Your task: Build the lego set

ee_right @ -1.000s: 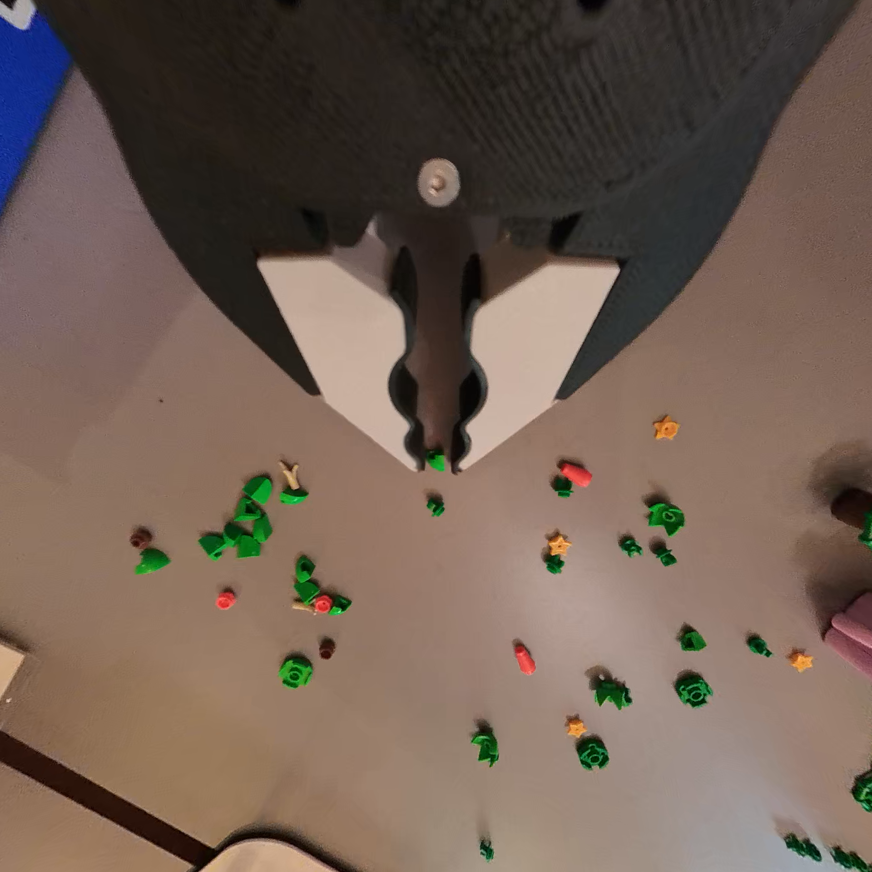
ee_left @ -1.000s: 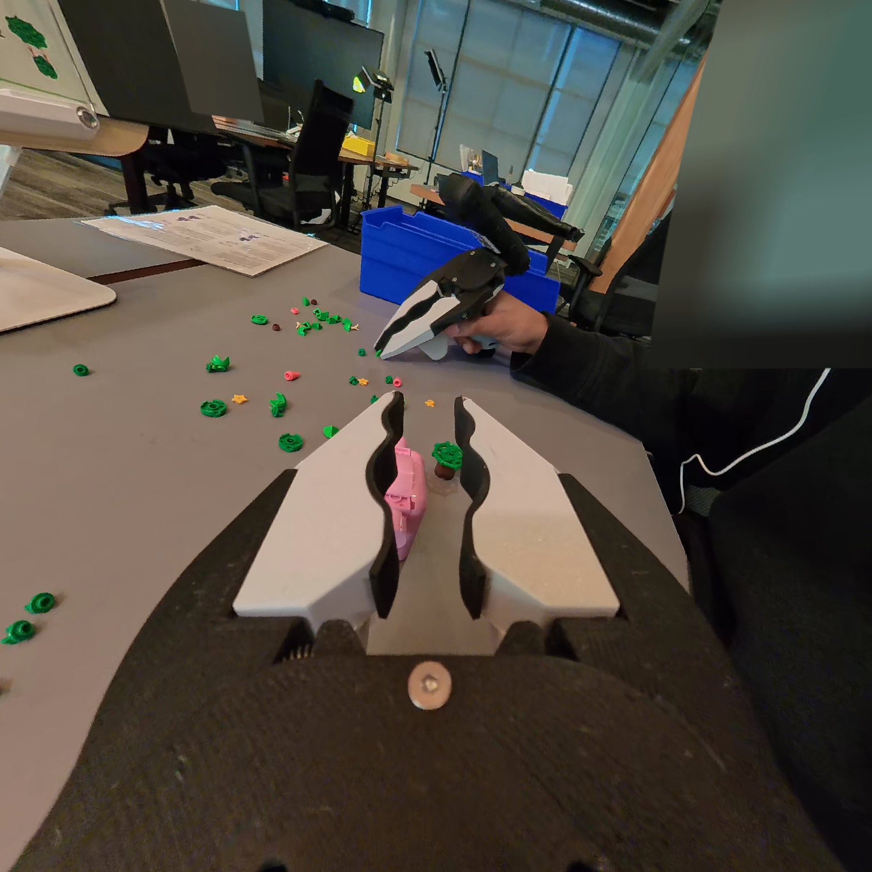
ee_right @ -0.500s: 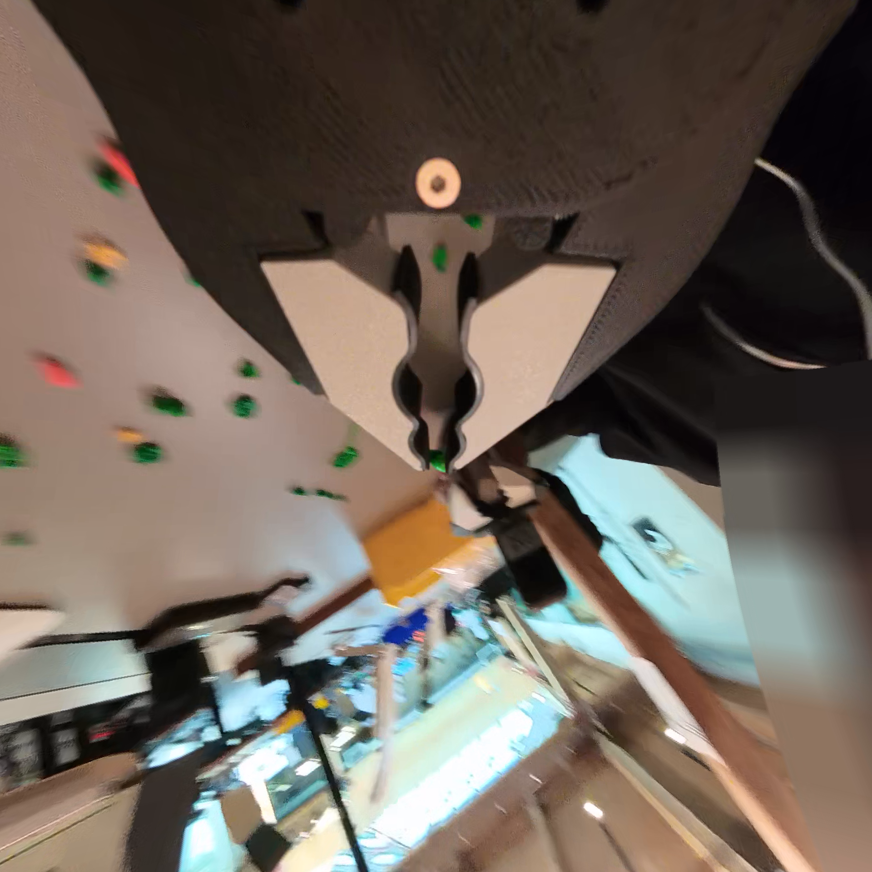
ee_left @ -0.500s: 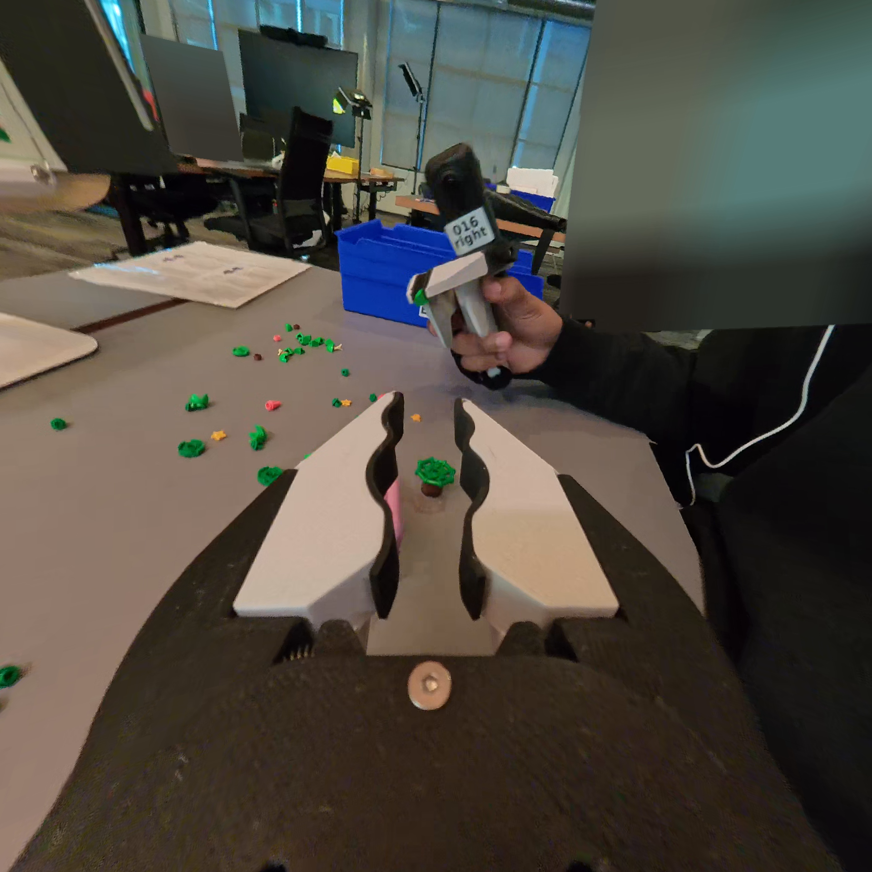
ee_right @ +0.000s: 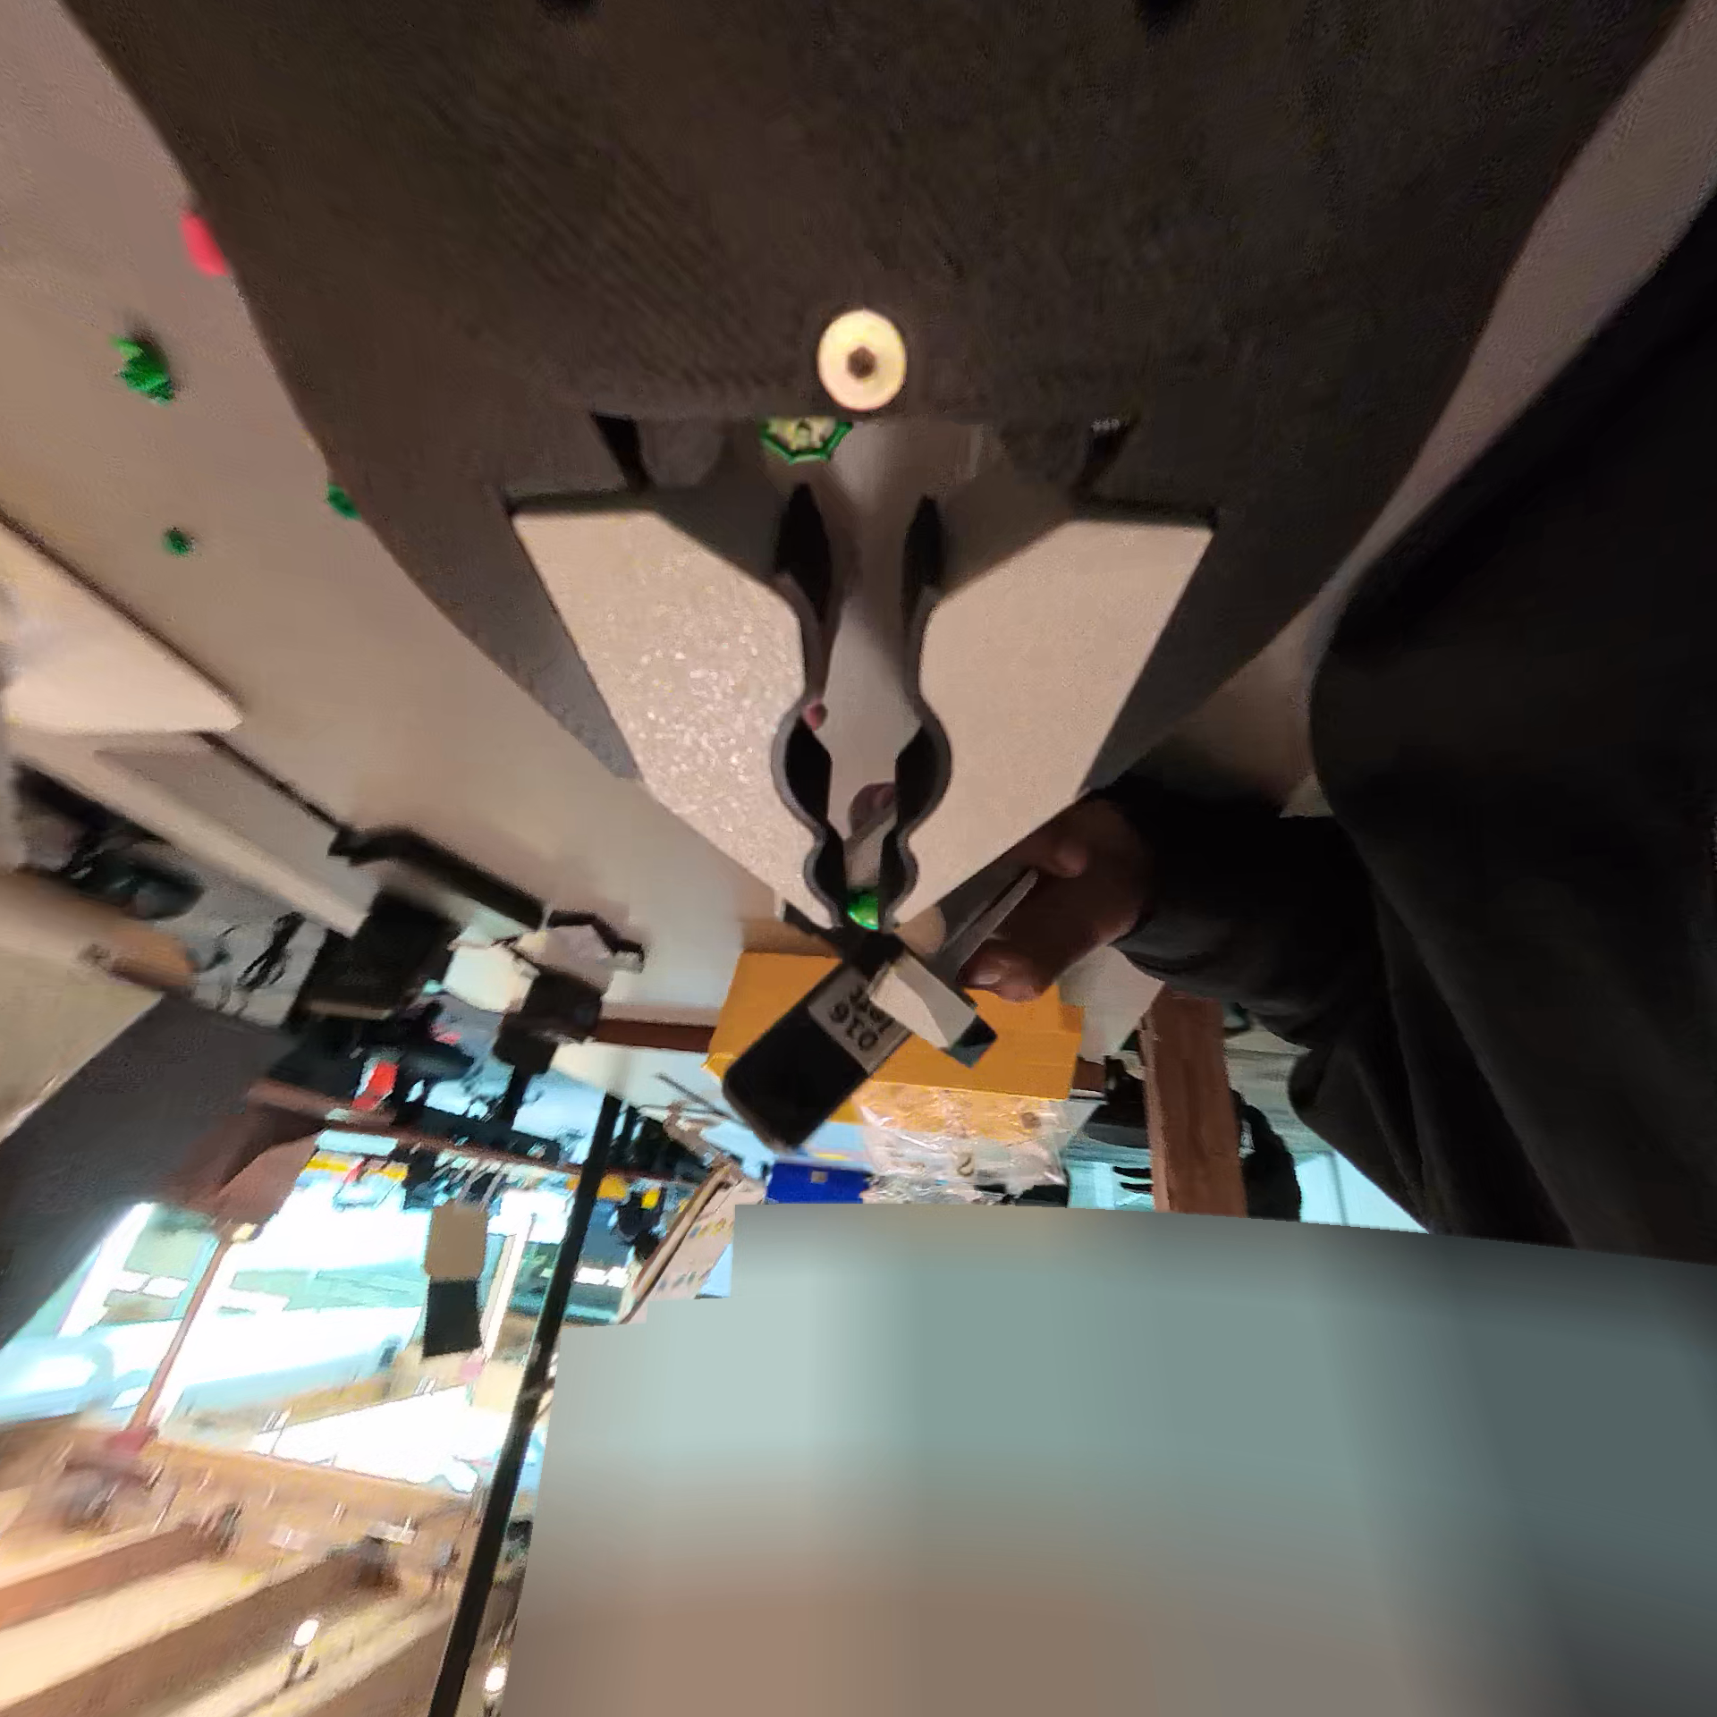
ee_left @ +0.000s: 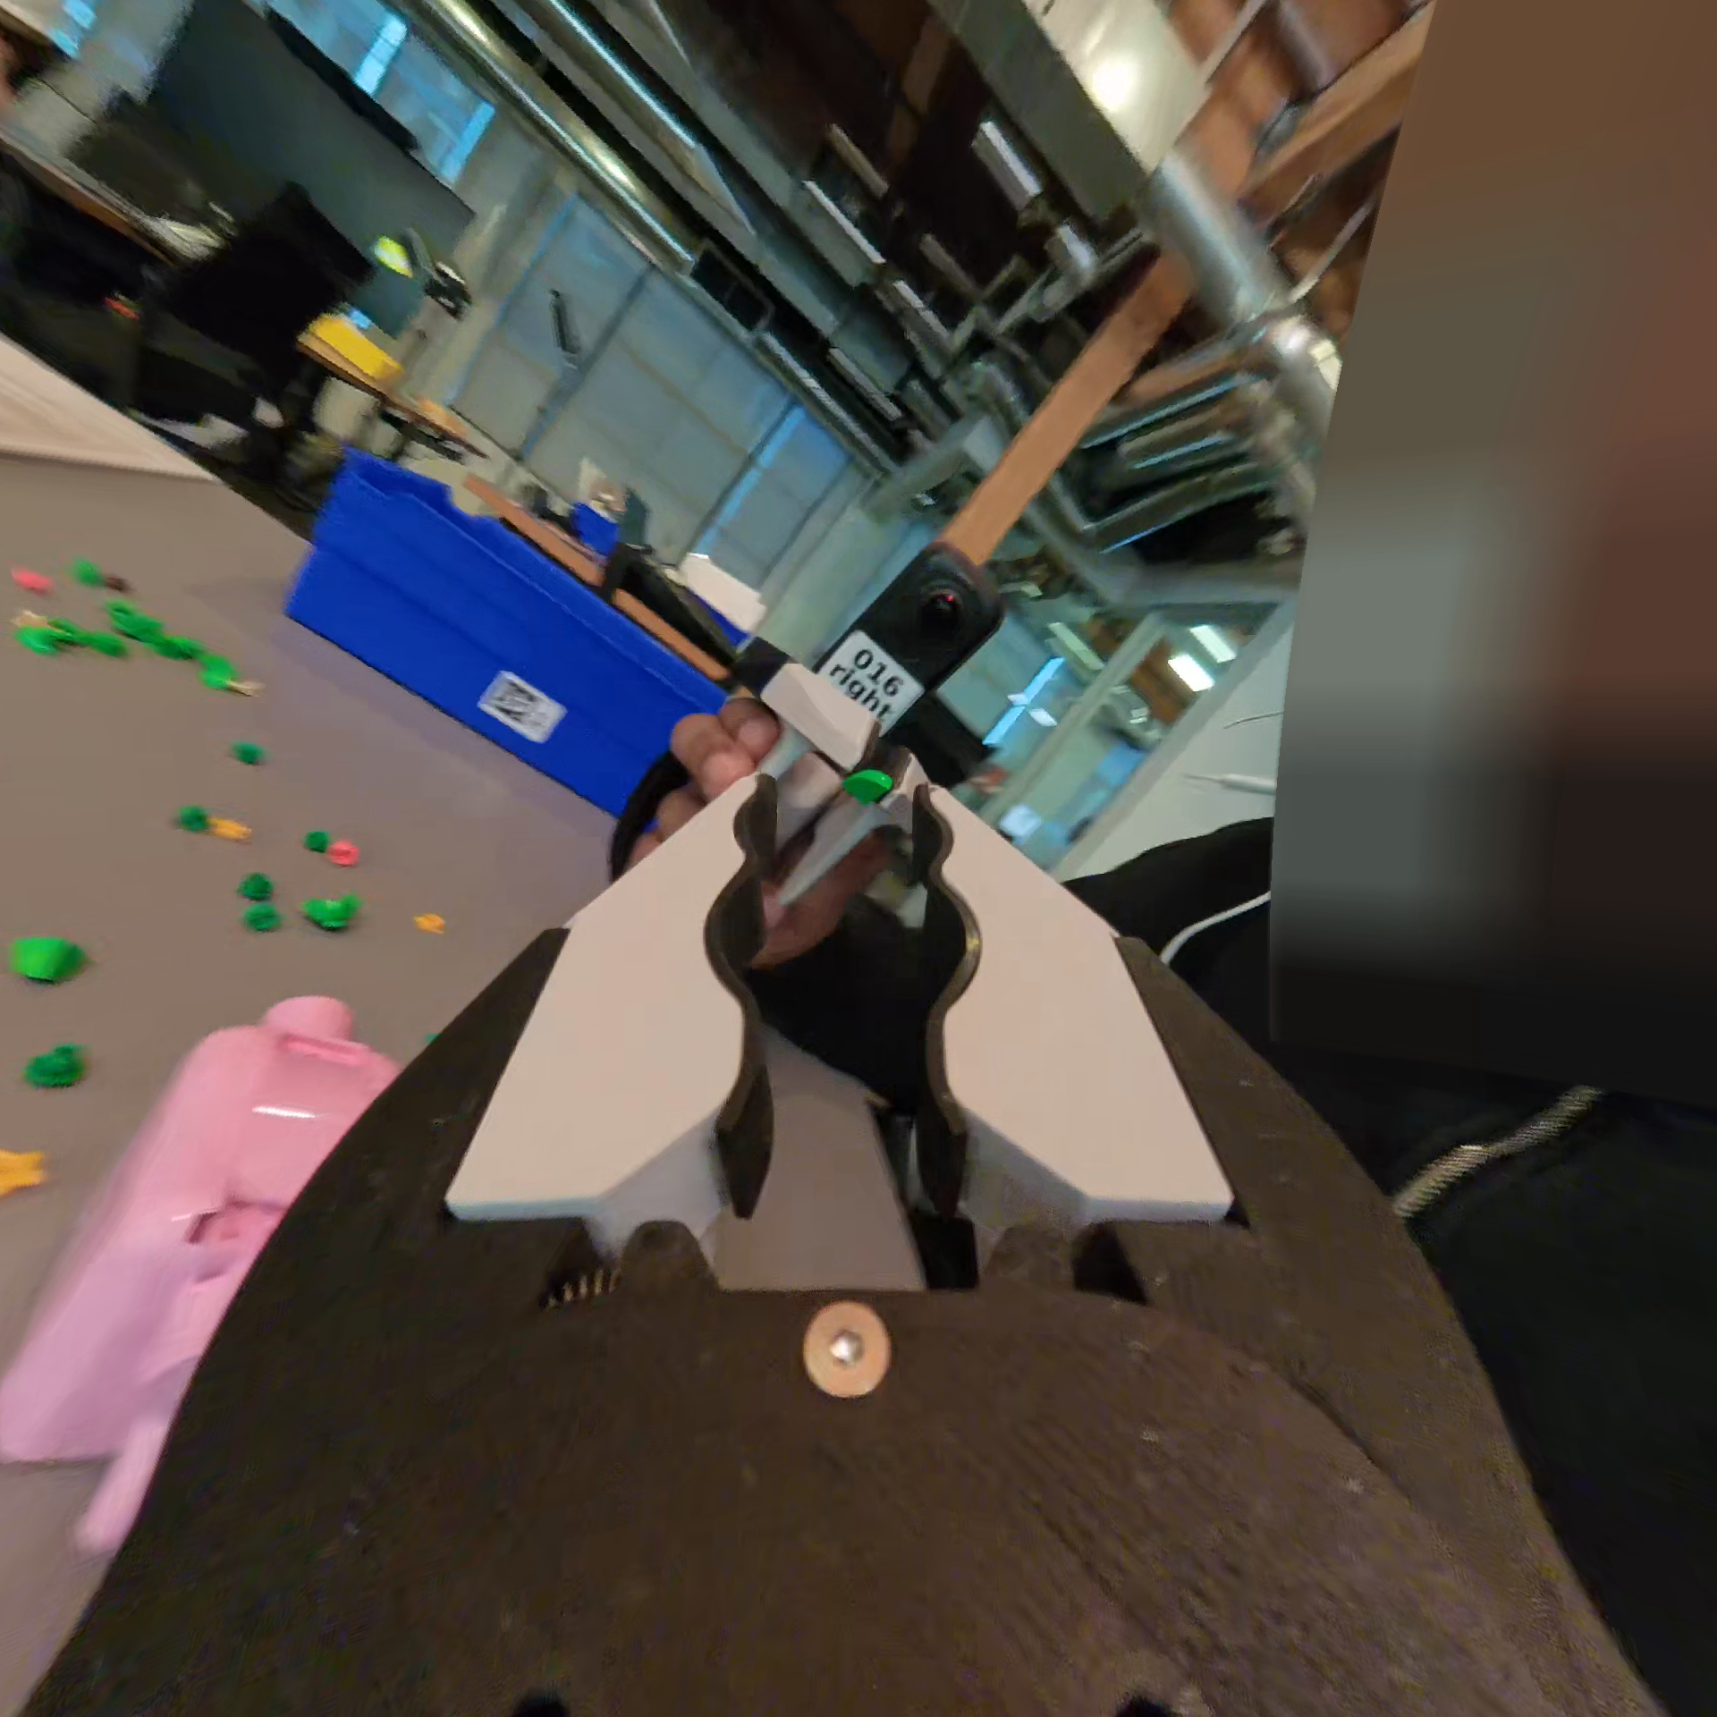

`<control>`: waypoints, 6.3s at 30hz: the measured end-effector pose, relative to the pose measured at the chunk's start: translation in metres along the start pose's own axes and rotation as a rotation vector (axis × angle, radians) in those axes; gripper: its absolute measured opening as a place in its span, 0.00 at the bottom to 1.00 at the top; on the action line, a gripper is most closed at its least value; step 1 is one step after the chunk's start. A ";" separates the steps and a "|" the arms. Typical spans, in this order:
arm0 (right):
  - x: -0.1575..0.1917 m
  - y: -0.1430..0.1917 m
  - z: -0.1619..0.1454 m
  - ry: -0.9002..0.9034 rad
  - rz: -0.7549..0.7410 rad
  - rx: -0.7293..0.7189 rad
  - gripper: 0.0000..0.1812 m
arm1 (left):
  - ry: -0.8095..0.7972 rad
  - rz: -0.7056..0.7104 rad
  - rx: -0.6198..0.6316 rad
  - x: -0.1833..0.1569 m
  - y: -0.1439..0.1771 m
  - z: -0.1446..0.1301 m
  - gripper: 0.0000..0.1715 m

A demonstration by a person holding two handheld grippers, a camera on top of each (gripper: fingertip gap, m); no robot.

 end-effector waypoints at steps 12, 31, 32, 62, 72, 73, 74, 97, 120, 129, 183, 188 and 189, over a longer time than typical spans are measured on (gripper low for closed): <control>0.012 -0.007 -0.005 0.215 0.006 0.047 0.02 | 0.303 -0.196 0.059 -0.015 -0.007 -0.018 0.14; 0.013 -0.004 -0.004 0.261 -0.005 0.072 0.02 | 0.300 -0.145 0.018 -0.003 -0.001 -0.013 0.02; 0.013 -0.004 -0.004 0.267 -0.006 0.075 0.02 | 0.303 -0.145 0.018 -0.003 -0.001 -0.013 0.02; 0.008 0.007 -0.016 0.160 0.041 0.171 0.12 | -0.027 0.048 0.187 0.008 0.006 -0.017 0.00; 0.009 0.011 -0.030 -0.018 0.099 0.247 0.06 | -0.207 0.113 0.311 0.012 0.006 -0.030 0.00; 0.009 0.011 -0.030 -0.023 0.100 0.248 0.06 | -0.209 0.113 0.313 0.012 0.006 -0.030 0.00; 0.009 0.011 -0.030 -0.031 0.101 0.248 0.06 | -0.213 0.112 0.314 0.012 0.006 -0.030 0.00; 0.006 0.007 -0.024 -0.323 0.102 0.121 0.02 | -0.211 0.055 0.248 0.005 0.003 -0.025 0.09; 0.005 0.007 -0.023 -0.317 0.091 0.105 0.02 | -0.196 0.038 0.240 0.003 0.005 -0.022 0.02; 0.000 0.010 -0.020 -0.302 0.074 0.097 0.07 | -0.272 0.061 0.241 0.002 0.005 -0.020 0.01; 0.006 0.009 -0.027 0.157 0.023 0.255 0.02 | -0.201 0.088 0.241 0.009 0.008 -0.021 0.00; 0.007 0.008 -0.031 0.166 0.030 0.276 0.04 | -0.218 0.089 0.268 0.009 0.007 -0.024 0.00; 0.007 0.008 -0.030 0.172 0.029 0.275 0.03 | -0.222 0.090 0.266 0.009 0.007 -0.024 0.00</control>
Point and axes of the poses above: each gripper's, where its closed fingertips meet, y back along the fingers, z out of its top, x = y × z across the jaws, the point moved 4 cm from there along y, back along the fingers, and after that the axes turned 15 degrees about -x, right-handed, at the moved point
